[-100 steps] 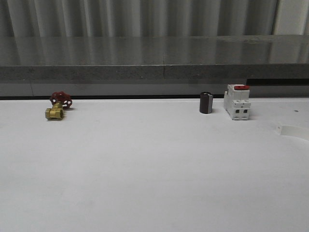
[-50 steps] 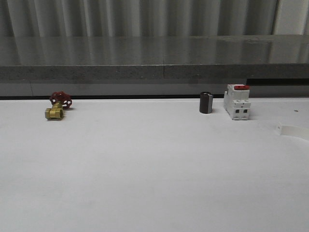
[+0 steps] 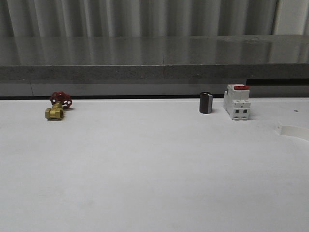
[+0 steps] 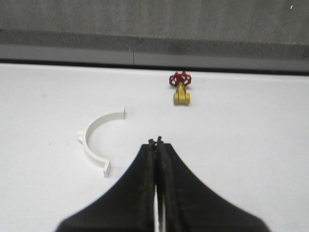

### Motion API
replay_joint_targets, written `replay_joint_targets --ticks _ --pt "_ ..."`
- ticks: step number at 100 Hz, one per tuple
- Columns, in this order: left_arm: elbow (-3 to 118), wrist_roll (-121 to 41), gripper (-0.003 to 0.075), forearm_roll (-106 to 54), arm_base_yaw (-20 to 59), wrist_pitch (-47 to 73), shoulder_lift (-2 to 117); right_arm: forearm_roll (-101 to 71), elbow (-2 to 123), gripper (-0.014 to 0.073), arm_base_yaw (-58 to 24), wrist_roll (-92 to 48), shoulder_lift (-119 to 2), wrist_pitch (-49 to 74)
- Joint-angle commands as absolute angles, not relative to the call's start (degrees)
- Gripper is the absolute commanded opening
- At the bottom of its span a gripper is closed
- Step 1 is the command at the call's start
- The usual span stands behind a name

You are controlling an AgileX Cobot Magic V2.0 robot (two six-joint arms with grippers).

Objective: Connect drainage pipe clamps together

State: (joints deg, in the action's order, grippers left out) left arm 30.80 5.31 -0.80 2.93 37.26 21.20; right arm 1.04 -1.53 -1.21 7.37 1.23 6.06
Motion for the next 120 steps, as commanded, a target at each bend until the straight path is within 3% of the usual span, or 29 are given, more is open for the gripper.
replay_joint_targets --ticks 1,17,56,68,73,81,92,120 --pt "37.5 5.7 -0.002 -0.9 3.3 39.6 27.7 1.7 -0.6 -0.0068 -1.1 7.2 1.8 1.9" --pt "44.1 5.7 -0.002 -1.2 3.3 47.6 38.0 1.7 -0.6 -0.0068 -1.1 7.2 1.8 1.9" --pt "45.8 5.1 -0.0002 -1.2 3.3 49.8 50.9 1.7 -0.6 -0.0068 -1.1 7.2 1.8 1.9" --pt "45.8 3.6 0.0138 -1.2 3.3 49.8 51.1 1.7 -0.6 -0.0068 -1.1 7.2 1.8 1.9" --pt "45.8 3.6 0.0244 -1.2 3.3 49.8 51.1 1.7 -0.6 -0.0068 -1.1 7.2 1.8 1.9" --pt "45.8 3.6 0.0487 -1.2 3.3 49.6 51.1 1.7 -0.6 -0.0068 -1.1 7.2 1.8 1.9" --pt "45.8 3.6 0.0675 -1.2 3.3 49.0 51.1 1.7 -0.6 -0.0068 -1.1 7.2 1.8 1.9" --pt "49.2 3.6 0.0657 -1.1 1.6 49.2 57.4 1.7 -0.6 -0.0068 -1.1 7.2 1.8 1.9"
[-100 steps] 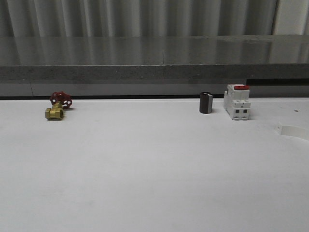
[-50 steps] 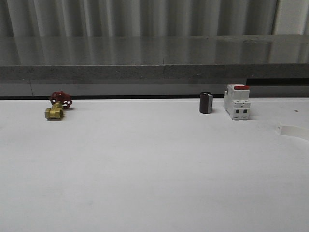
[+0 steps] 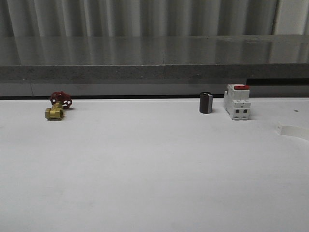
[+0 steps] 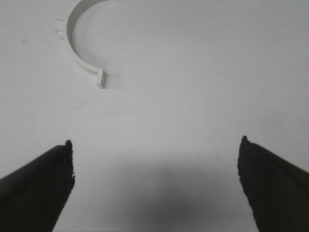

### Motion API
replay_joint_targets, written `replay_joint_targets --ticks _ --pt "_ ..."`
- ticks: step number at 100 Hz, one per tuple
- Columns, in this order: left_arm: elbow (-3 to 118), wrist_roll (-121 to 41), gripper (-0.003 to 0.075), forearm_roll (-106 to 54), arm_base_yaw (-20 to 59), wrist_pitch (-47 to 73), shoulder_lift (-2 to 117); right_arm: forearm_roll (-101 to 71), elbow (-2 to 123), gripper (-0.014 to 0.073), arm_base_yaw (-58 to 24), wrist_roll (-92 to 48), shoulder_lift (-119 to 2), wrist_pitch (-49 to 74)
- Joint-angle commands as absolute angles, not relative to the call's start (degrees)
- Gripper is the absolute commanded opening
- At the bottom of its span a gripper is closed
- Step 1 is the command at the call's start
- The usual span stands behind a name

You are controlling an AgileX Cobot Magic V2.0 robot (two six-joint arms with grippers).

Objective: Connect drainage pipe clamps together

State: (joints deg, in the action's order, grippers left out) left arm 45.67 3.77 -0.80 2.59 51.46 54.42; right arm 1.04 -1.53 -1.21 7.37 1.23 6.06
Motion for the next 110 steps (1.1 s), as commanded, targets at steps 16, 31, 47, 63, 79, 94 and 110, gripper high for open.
replay_joint_targets --ticks 16,31,47,63,79,94,110 --pt "54.9 3.5 0.0657 -1.0 -2.7 49.2 67.6 1.7 -0.6 -0.0068 -1.1 7.2 1.8 1.9" --pt "60.5 0.3 0.065 -1.0 -5.1 49.3 77.7 1.7 -0.6 -0.0068 -1.1 7.2 1.8 1.9" --pt "65.8 -0.8 0.065 -0.3 -7.1 48.4 87.3 1.7 -0.6 -0.0068 -1.1 7.2 1.8 1.9" --pt "70.5 -1.0 0.065 3.0 -8.7 48.2 94.3 1.7 -0.6 -0.0068 -1.1 7.2 1.8 1.9" --pt "74.1 -3.8 0.065 3.6 -9.5 47.3 100.2 1.7 -0.6 -0.0068 -1.1 7.2 1.8 1.9" --pt "77.2 -5.4 0.065 3.7 -9.6 46.7 105.3 1.7 -0.6 -0.0068 -1.1 7.2 1.8 1.9" --pt "79.7 -6.5 0.065 3.7 -9.9 46.7 109.8 1.7 -0.6 -0.0068 -1.1 7.2 1.8 1.9"
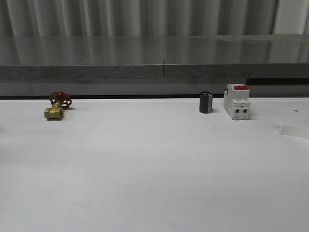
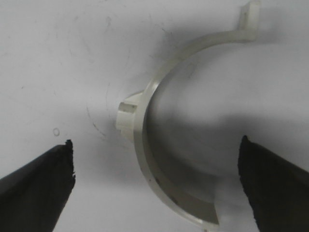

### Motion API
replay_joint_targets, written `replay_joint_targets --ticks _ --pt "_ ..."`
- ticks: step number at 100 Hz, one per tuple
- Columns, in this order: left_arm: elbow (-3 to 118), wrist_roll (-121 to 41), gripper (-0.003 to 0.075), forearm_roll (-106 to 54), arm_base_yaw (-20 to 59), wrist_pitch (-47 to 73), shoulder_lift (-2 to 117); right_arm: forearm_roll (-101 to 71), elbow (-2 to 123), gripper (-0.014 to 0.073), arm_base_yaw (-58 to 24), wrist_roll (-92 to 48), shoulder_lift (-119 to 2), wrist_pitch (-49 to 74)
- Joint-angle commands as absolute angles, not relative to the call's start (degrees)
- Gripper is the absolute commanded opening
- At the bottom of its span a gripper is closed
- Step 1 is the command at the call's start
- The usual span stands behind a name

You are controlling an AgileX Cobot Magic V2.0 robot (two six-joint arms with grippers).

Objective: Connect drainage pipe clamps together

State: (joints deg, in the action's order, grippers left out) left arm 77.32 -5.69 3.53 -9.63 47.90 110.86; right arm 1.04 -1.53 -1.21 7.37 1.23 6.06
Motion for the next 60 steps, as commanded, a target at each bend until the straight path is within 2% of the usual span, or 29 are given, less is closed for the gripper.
replay_joint_targets --ticks 1,41,50,60 --pt "79.9 -6.7 0.065 3.7 -9.9 46.7 110.0 1.7 -0.6 -0.0068 -1.1 7.2 1.8 1.9" --pt "80.0 -6.8 0.0646 3.7 -10.1 45.3 113.0 1.7 -0.6 -0.0068 -1.1 7.2 1.8 1.9" --pt "80.0 -6.8 0.0596 3.7 -10.1 45.3 113.0 1.7 -0.6 -0.0068 -1.1 7.2 1.8 1.9" --pt "80.0 -6.8 0.0482 3.7 -10.1 45.2 113.0 1.7 -0.6 -0.0068 -1.1 7.2 1.8 1.9"
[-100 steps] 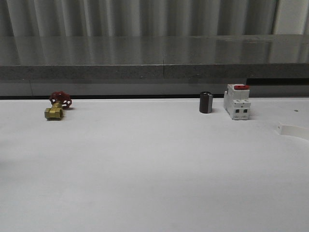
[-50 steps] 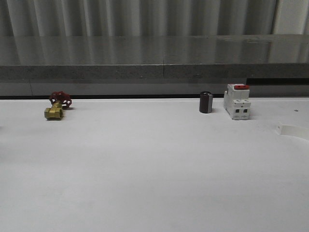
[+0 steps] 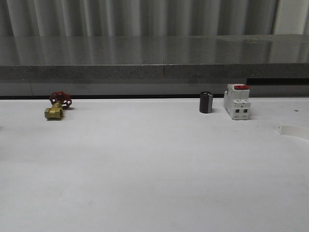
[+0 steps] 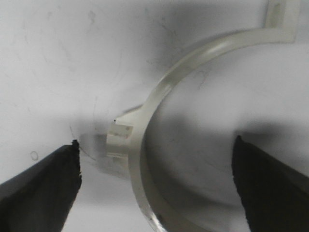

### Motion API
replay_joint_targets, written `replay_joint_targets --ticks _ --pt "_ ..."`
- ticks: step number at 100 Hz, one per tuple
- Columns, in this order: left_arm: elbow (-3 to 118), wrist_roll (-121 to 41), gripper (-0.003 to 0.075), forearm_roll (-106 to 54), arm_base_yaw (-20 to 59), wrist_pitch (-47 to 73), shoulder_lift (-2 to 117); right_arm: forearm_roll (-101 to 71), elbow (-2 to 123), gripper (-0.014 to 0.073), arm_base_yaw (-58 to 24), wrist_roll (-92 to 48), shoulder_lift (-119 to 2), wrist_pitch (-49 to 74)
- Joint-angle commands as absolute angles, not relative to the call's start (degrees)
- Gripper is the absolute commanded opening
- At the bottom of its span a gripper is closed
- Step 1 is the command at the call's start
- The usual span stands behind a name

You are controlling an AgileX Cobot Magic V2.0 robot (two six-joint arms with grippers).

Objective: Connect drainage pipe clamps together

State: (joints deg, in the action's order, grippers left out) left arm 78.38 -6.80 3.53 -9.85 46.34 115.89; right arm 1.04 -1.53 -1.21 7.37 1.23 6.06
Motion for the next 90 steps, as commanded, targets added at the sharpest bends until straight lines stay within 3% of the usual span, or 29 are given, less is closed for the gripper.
replay_joint_targets --ticks 1,24,38,90 --pt "80.0 -6.8 0.0463 3.7 -10.1 45.2 113.0 1.7 -0.6 -0.0068 -1.1 7.2 1.8 1.9" --pt "80.0 -6.8 0.0118 5.1 -10.1 44.9 113.0 1.7 -0.6 -0.0068 -1.1 7.2 1.8 1.9" --pt "80.0 -6.8 0.0003 5.4 -10.1 45.2 112.7 1.7 -0.6 -0.0068 -1.1 7.2 1.8 1.9" --pt "80.0 -6.8 -0.002 -1.6 -10.0 51.9 104.6 1.7 -0.6 -0.0068 -1.1 7.2 1.8 1.9"
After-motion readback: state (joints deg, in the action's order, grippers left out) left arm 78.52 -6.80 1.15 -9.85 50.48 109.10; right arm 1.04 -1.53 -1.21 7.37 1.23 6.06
